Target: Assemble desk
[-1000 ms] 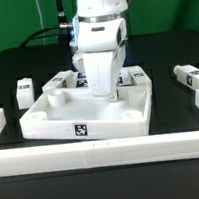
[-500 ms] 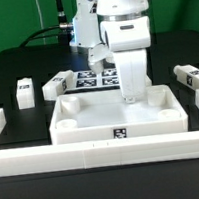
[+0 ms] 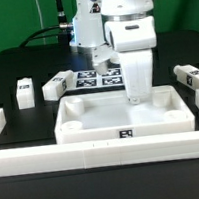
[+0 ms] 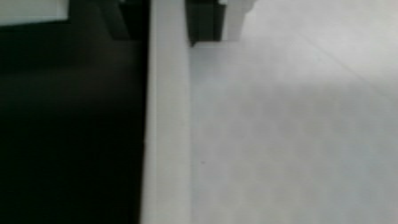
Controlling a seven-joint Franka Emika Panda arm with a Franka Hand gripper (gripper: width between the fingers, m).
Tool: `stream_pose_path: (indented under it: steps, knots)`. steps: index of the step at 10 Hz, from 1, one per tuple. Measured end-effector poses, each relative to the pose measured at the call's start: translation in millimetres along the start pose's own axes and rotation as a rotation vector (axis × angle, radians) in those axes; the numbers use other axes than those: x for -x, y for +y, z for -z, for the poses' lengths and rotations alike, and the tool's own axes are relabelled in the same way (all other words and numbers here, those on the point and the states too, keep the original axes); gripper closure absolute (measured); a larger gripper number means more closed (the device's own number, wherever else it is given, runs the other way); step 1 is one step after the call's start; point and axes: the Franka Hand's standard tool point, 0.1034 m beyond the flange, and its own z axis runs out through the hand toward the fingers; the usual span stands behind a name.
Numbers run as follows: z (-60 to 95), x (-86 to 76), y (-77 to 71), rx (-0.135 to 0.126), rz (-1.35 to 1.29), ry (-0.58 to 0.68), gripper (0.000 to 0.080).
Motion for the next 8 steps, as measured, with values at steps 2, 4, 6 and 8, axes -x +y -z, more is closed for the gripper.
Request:
stream_pose_path:
  steps: [2, 4, 6, 8]
  knots:
    - [0.0, -14.5, 9.1, 0.005, 0.024, 0.004, 0.0742]
    - [-0.2, -21.7, 13.9, -0.002, 0.01, 0.004, 0.0742]
    - [-0.1, -21.3, 16.3, 0.0, 0.009, 0.004, 0.0742]
    - [-0.1, -21.3, 21.1, -0.006, 0.006, 0.001, 0.0742]
